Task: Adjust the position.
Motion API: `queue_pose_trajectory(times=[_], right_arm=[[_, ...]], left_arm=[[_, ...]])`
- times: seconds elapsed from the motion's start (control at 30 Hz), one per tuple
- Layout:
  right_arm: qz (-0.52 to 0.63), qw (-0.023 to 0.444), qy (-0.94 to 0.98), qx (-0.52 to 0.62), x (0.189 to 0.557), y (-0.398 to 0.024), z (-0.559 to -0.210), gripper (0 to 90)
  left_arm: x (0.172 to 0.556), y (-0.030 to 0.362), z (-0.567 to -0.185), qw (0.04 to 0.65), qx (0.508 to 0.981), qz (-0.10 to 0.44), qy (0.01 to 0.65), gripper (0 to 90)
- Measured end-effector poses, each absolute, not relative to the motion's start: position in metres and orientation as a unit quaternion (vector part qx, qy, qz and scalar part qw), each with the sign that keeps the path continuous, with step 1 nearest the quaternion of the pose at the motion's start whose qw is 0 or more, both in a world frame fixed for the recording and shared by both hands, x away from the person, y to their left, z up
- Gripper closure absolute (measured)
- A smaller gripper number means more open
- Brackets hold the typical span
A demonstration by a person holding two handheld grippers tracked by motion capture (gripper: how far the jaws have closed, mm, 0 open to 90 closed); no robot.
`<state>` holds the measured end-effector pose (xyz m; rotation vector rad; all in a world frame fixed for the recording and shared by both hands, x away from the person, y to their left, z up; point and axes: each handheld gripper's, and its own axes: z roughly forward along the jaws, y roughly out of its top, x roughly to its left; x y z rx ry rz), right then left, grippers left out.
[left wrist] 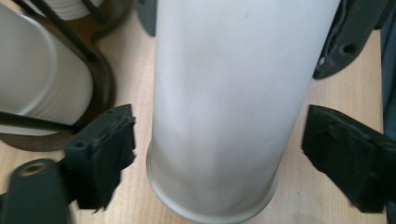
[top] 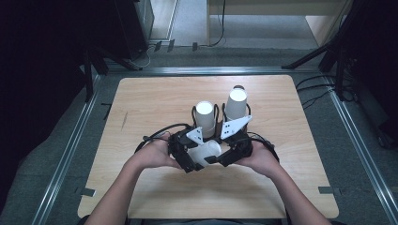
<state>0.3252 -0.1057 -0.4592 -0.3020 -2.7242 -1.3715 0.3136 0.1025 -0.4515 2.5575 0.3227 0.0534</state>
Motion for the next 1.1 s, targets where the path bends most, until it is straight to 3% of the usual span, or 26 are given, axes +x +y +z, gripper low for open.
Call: queue_pose_trajectory(times=[1.1], right_arm=[[-0.510, 0.036, -0.851, -0.119, 0.332, -0.139, -0.444, 33.9]], left_arm=[[0.319, 0.128, -0.472, 0.393, 0.899, -0.020, 0.190, 0.5]])
